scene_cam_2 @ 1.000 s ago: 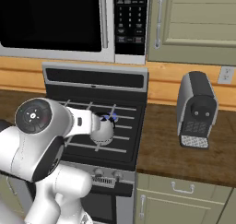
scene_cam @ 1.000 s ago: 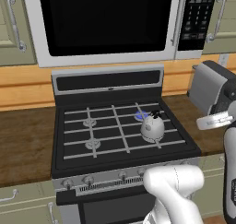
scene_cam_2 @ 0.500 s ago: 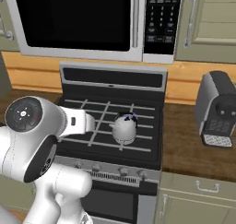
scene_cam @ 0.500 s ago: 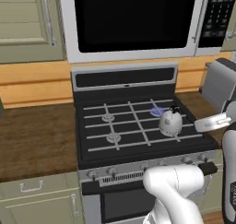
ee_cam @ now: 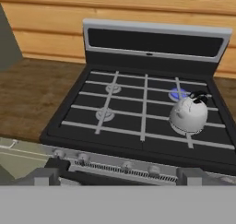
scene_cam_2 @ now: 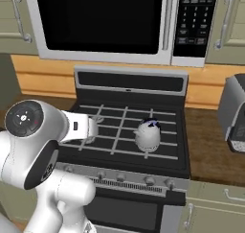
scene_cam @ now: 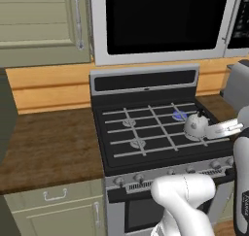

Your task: Turn off the rear right burner of the stove.

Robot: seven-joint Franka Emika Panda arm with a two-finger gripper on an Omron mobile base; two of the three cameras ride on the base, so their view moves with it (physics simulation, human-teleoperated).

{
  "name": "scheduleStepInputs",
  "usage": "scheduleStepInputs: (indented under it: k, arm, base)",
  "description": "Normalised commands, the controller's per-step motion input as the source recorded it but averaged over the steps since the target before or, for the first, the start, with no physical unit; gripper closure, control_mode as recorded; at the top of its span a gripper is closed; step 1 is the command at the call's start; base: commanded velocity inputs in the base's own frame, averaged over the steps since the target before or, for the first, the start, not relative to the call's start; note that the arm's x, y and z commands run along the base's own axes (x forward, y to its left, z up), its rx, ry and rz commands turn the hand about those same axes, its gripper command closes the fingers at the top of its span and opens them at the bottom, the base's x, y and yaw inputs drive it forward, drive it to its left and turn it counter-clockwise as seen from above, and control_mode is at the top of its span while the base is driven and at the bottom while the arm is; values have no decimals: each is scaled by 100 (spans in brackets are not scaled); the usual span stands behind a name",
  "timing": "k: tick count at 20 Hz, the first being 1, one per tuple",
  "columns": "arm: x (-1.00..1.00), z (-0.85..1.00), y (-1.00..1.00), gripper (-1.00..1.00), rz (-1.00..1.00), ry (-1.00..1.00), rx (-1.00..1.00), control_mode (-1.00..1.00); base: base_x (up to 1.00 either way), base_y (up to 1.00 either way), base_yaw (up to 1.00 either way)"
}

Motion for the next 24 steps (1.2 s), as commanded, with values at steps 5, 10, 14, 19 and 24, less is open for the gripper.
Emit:
scheduleStepInputs:
  k: [5, 10, 14, 19, 24]
  arm:
    - [0, 0, 0, -100, 0, 0, 0, 100]
    - [0, 0, 0, -100, 0, 0, 0, 100]
    - [0, 0, 0, -100, 0, 0, 0, 100]
    - [0, 0, 0, -100, 0, 0, 0, 100]
    - [0, 0, 0, -100, 0, 0, 0, 100]
  base:
    - [30, 34, -9]
    - [39, 13, -14]
    - [25, 10, -10]
    - [1, 27, -1]
    - [0, 26, 0]
